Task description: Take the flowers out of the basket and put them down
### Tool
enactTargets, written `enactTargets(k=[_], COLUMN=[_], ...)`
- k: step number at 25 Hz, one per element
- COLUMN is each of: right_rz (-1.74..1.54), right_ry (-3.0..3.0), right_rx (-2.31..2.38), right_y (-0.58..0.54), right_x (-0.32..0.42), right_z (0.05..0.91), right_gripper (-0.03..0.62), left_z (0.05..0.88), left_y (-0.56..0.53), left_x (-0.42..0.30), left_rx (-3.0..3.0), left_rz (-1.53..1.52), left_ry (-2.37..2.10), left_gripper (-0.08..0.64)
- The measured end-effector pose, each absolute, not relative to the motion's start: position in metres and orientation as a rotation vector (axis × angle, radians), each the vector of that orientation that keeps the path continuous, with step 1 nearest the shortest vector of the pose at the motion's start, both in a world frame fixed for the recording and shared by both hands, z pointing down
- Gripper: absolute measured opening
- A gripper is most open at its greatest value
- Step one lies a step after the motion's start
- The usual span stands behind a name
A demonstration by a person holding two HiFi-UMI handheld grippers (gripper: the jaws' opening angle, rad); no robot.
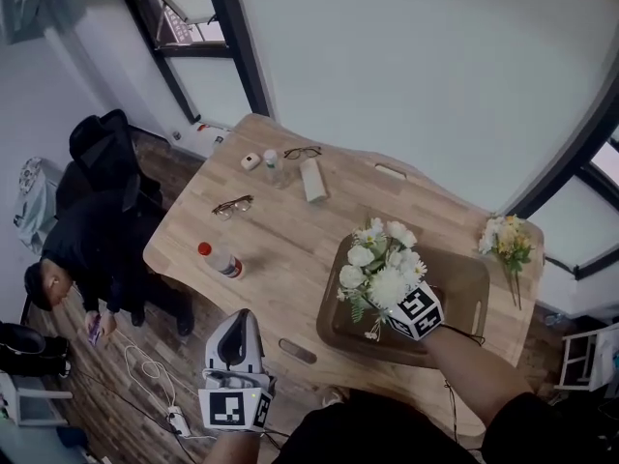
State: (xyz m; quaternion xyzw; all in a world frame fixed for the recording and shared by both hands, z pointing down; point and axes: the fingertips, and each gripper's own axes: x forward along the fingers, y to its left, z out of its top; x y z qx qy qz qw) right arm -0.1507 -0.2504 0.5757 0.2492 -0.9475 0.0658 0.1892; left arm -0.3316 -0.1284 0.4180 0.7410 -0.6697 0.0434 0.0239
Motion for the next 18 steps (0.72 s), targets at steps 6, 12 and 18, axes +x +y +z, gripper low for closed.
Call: enactTargets(k=[6, 12, 18], right_rz=[0.203, 0.179, 0.142], right_ry=[-2.62, -2.619, -2.642], right_rx=[0.755, 0.832, 0.897], right_y=[-0.247, -0.238, -0.226], right_x=[-0.127, -0.105, -0.091], right_z=[0.556, 0.522, 0.48], right_gripper=[0.258, 0.258, 0.258], left_z=[0.414, 0.412, 0.405], left_y=[-0.135, -0.134, -0.135], left_x=[-0.298, -0.279, -0.256], left_rx=[2.423, 2.489, 2.551], left_rz=[0.157, 0.141, 0.103], left_ry=[-1.967, -1.897, -1.816], left_gripper=[0.002, 0.002, 0.002])
